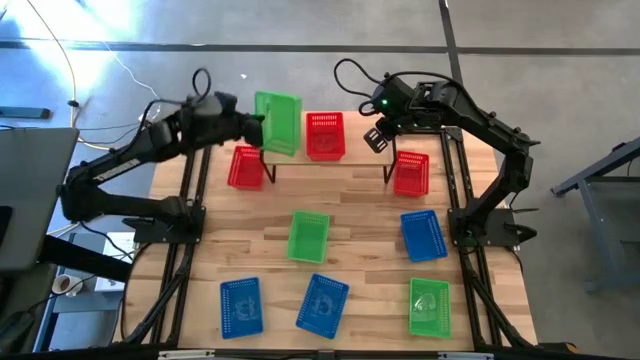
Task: Stack baskets on shelf by color
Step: Put the left green bin on the shelf
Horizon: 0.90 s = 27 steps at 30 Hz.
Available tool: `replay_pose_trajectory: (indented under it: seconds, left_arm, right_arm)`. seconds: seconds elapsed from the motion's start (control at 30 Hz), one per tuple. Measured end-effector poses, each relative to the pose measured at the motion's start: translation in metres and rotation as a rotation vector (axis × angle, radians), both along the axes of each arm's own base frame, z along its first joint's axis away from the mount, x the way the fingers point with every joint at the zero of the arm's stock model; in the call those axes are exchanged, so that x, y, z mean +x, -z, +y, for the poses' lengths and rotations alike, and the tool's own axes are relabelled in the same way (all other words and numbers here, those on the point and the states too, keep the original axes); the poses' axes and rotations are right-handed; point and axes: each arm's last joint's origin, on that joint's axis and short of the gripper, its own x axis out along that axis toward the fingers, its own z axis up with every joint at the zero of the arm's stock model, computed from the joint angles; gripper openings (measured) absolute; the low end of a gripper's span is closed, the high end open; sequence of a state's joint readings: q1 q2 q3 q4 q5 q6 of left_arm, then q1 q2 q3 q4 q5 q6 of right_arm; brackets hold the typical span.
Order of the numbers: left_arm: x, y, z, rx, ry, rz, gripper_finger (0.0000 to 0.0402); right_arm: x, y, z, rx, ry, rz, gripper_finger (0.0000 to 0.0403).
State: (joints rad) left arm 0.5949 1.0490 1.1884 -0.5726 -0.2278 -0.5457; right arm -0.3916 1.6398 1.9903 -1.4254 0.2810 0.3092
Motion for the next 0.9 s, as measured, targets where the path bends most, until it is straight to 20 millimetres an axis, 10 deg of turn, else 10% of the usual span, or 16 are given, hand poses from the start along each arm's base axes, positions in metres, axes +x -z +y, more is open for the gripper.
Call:
replay_pose_trajectory:
  seconds: [0.9]
  left_arm:
    - [0.017,0.031,0.081,-0.447,-0.106,0.138,0.0004]
  right_arm:
    - [-0.002,0.005,0.001,0.020,0.003,0.041,0.0062]
